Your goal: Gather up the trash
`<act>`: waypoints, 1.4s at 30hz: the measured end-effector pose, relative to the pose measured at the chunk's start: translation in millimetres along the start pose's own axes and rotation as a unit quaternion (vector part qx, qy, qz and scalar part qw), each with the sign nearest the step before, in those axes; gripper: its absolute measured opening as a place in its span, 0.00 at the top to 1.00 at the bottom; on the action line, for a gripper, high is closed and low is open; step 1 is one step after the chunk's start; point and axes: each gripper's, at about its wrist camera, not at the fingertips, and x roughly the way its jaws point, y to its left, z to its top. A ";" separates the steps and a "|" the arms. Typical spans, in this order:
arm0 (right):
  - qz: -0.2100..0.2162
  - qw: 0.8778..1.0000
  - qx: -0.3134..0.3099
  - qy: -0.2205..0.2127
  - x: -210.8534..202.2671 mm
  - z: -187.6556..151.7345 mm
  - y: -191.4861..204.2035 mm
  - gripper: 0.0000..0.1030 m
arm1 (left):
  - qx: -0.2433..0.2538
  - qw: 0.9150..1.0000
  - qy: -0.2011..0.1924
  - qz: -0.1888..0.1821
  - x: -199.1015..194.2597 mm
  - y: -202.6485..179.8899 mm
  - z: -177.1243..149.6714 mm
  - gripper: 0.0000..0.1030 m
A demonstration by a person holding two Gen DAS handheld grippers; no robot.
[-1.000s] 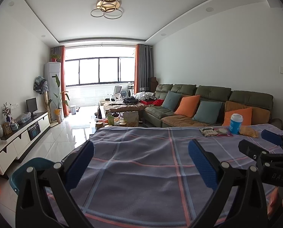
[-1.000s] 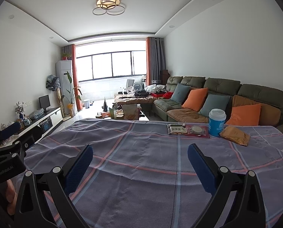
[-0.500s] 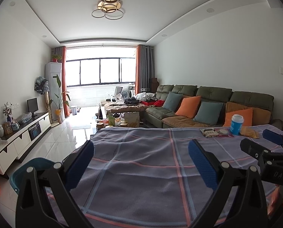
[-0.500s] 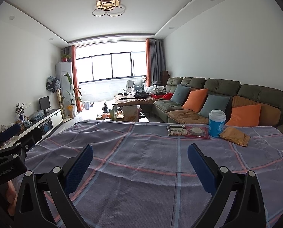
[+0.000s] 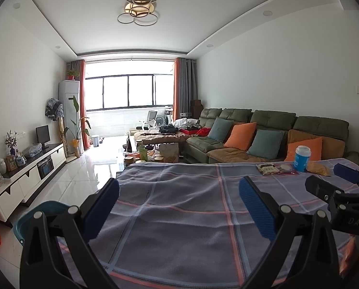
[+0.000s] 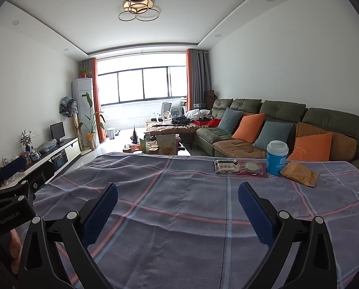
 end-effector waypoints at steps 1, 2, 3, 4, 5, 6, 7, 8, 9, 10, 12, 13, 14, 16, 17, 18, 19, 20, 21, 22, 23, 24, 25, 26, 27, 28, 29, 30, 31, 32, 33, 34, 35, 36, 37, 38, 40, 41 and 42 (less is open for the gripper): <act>0.000 1.000 0.001 0.000 -0.3 -0.5 -0.3 0.04 | 0.000 1.000 0.000 0.000 0.6 -0.1 -0.1 0.03; 0.000 1.000 0.001 0.000 -0.2 -0.4 -0.2 0.04 | 0.000 1.000 0.000 0.001 0.7 0.5 -0.1 0.03; 0.001 1.000 0.002 0.000 0.0 0.1 0.0 0.04 | 0.000 1.000 -0.001 0.001 0.9 0.4 -0.2 0.03; 0.000 1.000 0.001 -0.001 -0.4 -0.6 -0.2 0.04 | 0.000 1.000 0.000 0.001 1.1 0.5 -0.1 0.03; 0.000 1.000 0.001 0.000 -0.1 -0.4 -0.2 0.04 | -0.001 1.000 0.000 0.001 1.3 0.7 0.1 0.03; 0.000 1.000 0.001 0.000 0.3 0.1 0.1 0.04 | -0.001 1.000 -0.001 0.001 1.0 0.9 0.1 0.03; 0.000 1.000 0.001 0.000 -0.3 -0.7 -0.1 0.04 | 0.000 1.000 -0.001 0.001 1.2 0.5 -0.2 0.03; 0.000 1.000 0.001 0.000 -0.1 -0.5 -0.1 0.04 | 0.000 1.000 -0.001 0.002 1.8 0.3 -0.4 0.03; 0.000 1.000 0.001 0.000 -0.2 -0.6 -0.2 0.04 | -0.001 1.000 -0.001 0.001 0.9 0.8 -0.2 0.03; 0.001 1.000 0.000 0.000 -0.2 -0.7 -0.2 0.04 | -0.001 1.000 -0.001 0.001 1.0 0.7 -0.1 0.03; 0.000 1.000 0.001 0.000 -0.2 -0.7 -0.1 0.04 | 0.000 1.000 -0.001 0.002 1.9 0.4 -0.4 0.03; 0.000 1.000 0.001 0.000 -0.3 -0.8 -0.2 0.04 | -0.001 1.000 -0.002 0.001 1.2 0.7 -0.3 0.03; 0.001 1.000 0.002 0.000 -0.5 -0.9 -0.2 0.04 | -0.001 1.000 -0.002 0.001 0.7 1.2 0.1 0.03; 0.000 1.000 0.002 0.000 -0.2 -0.3 0.0 0.04 | -0.001 1.000 -0.002 0.002 1.0 1.2 0.0 0.03; 0.001 1.000 0.001 0.000 -0.2 -0.6 -0.2 0.04 | 0.000 1.000 -0.002 0.002 1.2 1.1 -0.1 0.03; 0.000 1.000 0.001 0.000 -0.3 -0.7 -0.3 0.04 | 0.000 1.000 -0.002 0.003 1.5 1.1 -0.2 0.03; 0.000 1.000 0.001 0.000 -0.3 -0.7 -0.3 0.04 | -0.001 1.000 -0.002 0.003 1.4 1.5 0.1 0.03; 0.001 1.000 0.001 0.000 0.1 -0.3 -0.1 0.04 | -0.001 1.000 -0.002 0.003 0.3 2.0 0.7 0.03; 0.001 1.000 0.001 0.001 -0.1 -0.8 -0.2 0.04 | -0.002 1.000 -0.002 0.004 1.1 2.2 0.5 0.03; 0.000 1.000 0.000 0.000 0.1 -0.1 0.3 0.04 | -0.001 1.000 -0.003 0.004 0.5 2.1 0.7 0.03; 0.000 1.000 0.000 -0.001 -0.4 -0.6 -0.1 0.04 | -0.001 1.000 -0.002 0.003 0.7 2.2 0.7 0.03; 0.000 1.000 0.001 0.001 0.3 -0.3 0.0 0.04 | 0.000 1.000 -0.002 0.003 0.9 2.2 0.6 0.03; 0.000 1.000 0.001 0.001 0.4 -0.4 0.3 0.04 | 0.000 1.000 -0.003 0.004 0.7 2.2 0.9 0.03; 0.001 1.000 0.002 0.002 0.7 -0.2 0.5 0.04 | 0.000 1.000 -0.003 0.003 0.7 2.3 1.2 0.03; 0.001 1.000 0.002 0.002 0.9 0.3 0.6 0.04 | 0.000 1.000 -0.003 0.004 1.4 2.6 1.2 0.03; 0.000 1.000 0.001 0.001 0.6 -0.3 0.4 0.04 | 0.000 1.000 -0.003 0.004 1.1 2.2 1.1 0.03; 0.000 1.000 0.002 0.000 0.8 0.5 0.7 0.04 | 0.000 1.000 -0.002 0.004 1.1 2.3 1.3 0.03; 0.001 1.000 0.002 0.001 1.4 0.5 0.6 0.04 | 0.000 1.000 -0.003 0.004 1.0 2.3 1.3 0.03; 0.000 1.000 0.002 0.001 1.4 0.1 0.7 0.04 | 0.000 1.000 -0.003 0.004 1.3 2.3 1.3 0.03; 0.000 1.000 0.002 0.001 1.6 0.3 0.9 0.04 | 0.001 1.000 -0.002 0.004 1.7 2.2 1.3 0.03; 0.000 1.000 0.002 0.001 1.6 0.6 1.0 0.04 | 0.001 1.000 -0.002 0.005 2.0 2.4 1.3 0.03; 0.001 1.000 0.001 0.001 1.6 0.3 0.6 0.04 | 0.000 1.000 -0.002 0.005 1.5 2.7 1.1 0.03; 0.001 1.000 0.001 0.001 1.9 0.6 0.8 0.04 | 0.000 1.000 -0.002 0.004 1.2 2.1 1.3 0.03; 0.001 1.000 0.001 0.001 1.5 0.1 0.4 0.04 | 0.000 1.000 -0.002 0.004 1.1 2.0 1.3 0.03; 0.001 1.000 0.002 0.001 1.6 0.4 0.6 0.04 | 0.001 1.000 -0.002 0.005 1.4 2.1 1.4 0.03; 0.001 1.000 0.002 0.001 1.7 0.5 0.6 0.04 | 0.001 1.000 -0.003 0.005 1.5 2.5 1.5 0.03; 0.000 1.000 0.002 0.001 1.3 0.0 0.4 0.04 | 0.002 1.000 -0.003 0.005 1.9 3.2 1.4 0.03; 0.000 1.000 0.002 0.001 1.5 0.3 0.5 0.04 | 0.002 1.000 -0.003 0.005 2.3 2.4 1.8 0.03; 0.001 1.000 0.003 0.001 1.8 0.6 0.6 0.04 | 0.003 1.000 -0.003 0.004 2.7 2.7 1.7 0.03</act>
